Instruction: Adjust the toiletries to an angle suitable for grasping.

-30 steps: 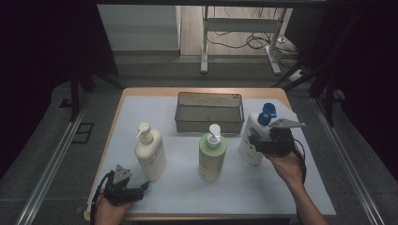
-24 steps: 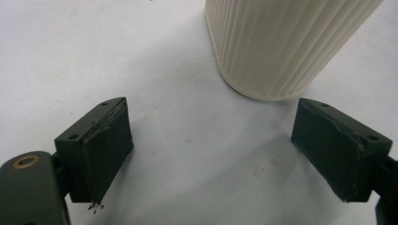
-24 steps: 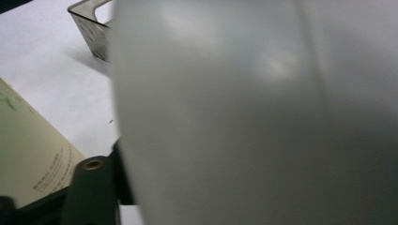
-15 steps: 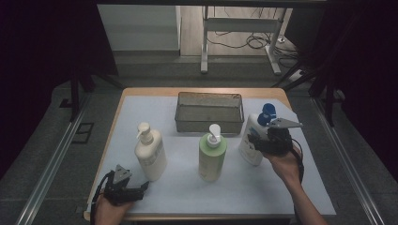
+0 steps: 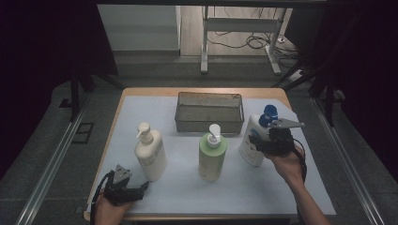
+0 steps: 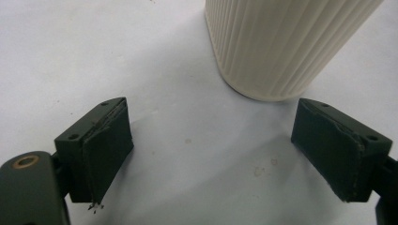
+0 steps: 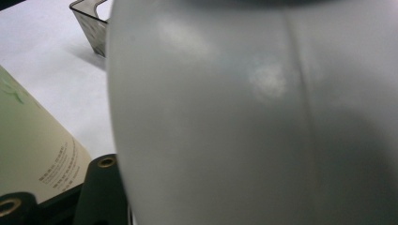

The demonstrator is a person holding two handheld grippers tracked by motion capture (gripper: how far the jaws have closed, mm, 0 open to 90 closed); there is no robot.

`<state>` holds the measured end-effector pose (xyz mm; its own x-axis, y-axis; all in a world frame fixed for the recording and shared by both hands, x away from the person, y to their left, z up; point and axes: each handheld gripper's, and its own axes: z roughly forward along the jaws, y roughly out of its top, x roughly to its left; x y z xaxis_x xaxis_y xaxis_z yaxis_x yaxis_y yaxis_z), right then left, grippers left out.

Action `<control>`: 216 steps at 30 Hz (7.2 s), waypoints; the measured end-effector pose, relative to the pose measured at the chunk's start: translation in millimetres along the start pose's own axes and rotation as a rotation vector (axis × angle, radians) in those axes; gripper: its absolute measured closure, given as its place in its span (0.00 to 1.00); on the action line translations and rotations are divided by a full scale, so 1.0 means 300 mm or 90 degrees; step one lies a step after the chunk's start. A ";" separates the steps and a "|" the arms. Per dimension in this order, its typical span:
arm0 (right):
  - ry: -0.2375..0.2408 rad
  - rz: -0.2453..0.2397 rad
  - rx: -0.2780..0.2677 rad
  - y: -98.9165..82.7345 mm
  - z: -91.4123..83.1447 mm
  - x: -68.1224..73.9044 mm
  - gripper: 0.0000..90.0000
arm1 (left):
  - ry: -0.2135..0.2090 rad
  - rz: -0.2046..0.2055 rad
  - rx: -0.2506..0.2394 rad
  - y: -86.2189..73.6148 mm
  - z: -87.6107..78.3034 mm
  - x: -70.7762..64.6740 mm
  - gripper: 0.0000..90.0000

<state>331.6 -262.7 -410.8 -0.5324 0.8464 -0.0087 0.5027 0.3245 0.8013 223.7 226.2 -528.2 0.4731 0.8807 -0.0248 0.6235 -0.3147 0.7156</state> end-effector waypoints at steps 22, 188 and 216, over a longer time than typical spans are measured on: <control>0.018 -0.023 -0.019 0.094 -0.051 0.029 0.44 | -0.001 0.000 0.000 0.000 0.000 0.000 0.14; 0.063 -0.017 0.027 0.350 0.477 0.108 0.38 | -0.003 0.001 0.001 0.002 0.002 0.002 0.14; 0.052 0.013 0.033 0.232 0.402 -0.005 0.78 | -0.003 0.000 0.002 0.002 0.001 0.001 0.14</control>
<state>449.5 -190.4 -427.2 -0.5744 0.8165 0.0575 0.5470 0.3306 0.7691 224.3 226.3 -528.0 0.4759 0.8791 -0.0274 0.6252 -0.3162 0.7135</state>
